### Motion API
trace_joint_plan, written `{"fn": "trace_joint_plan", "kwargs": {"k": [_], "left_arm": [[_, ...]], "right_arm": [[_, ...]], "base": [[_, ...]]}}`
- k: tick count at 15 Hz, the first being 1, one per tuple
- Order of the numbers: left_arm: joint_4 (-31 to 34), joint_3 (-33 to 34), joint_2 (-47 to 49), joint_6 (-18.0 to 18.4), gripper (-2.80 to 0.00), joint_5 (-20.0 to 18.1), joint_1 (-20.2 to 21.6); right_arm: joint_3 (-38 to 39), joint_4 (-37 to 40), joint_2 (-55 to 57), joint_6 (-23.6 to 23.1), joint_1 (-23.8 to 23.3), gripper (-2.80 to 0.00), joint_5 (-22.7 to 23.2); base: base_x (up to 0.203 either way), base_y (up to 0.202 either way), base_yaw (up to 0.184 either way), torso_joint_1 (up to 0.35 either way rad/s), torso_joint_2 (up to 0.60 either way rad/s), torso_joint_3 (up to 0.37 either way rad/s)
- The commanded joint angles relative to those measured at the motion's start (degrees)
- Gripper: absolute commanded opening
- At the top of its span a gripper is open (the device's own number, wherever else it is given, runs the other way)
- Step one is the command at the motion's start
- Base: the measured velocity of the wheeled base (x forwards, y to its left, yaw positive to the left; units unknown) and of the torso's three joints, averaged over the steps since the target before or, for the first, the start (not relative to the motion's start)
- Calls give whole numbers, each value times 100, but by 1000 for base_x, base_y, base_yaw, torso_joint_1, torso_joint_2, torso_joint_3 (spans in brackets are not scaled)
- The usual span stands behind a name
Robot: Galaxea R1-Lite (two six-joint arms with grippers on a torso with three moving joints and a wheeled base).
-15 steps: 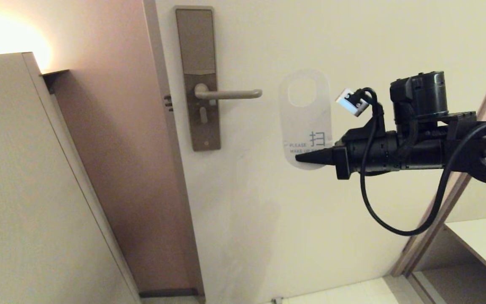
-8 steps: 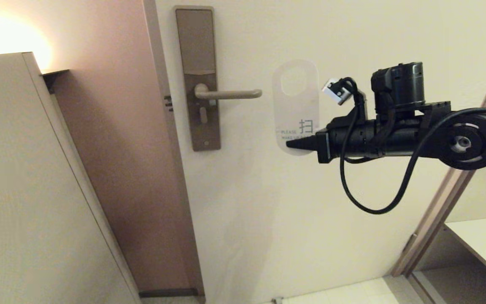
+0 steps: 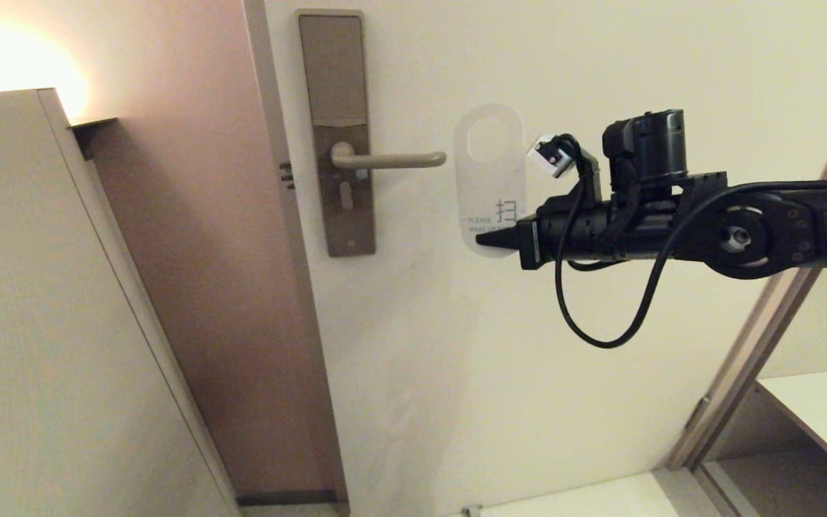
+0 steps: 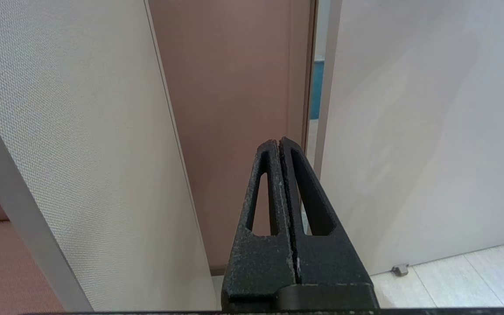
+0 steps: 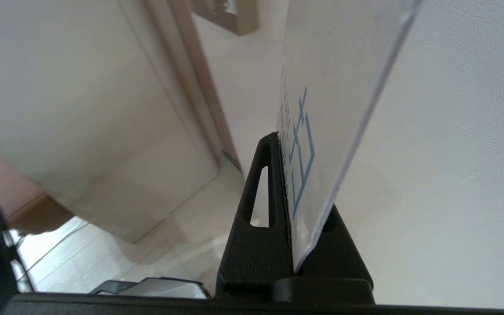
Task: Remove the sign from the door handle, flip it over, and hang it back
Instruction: Hang the sign back with the other side facing out
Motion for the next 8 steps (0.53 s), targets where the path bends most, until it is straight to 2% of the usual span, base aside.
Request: {"fn": "trace_joint_plan", "kwargs": {"k": [1,4,8], "left_arm": [[-2,0,-2,8,-280,-2,0],[-2,0,-2,8,-280,-2,0],[-2,0,-2,8,-280,-2,0]], "right_arm": [[-16,-5,62,-1,-5,-280,1],[-24,-5,96,7,-8,-280,-202],[-180,-5,212,7,-4,-280,-245]], "base": [[0,0,0,0,0,0],[0,0,0,0,0,0],[0,0,0,0,0,0]]}}
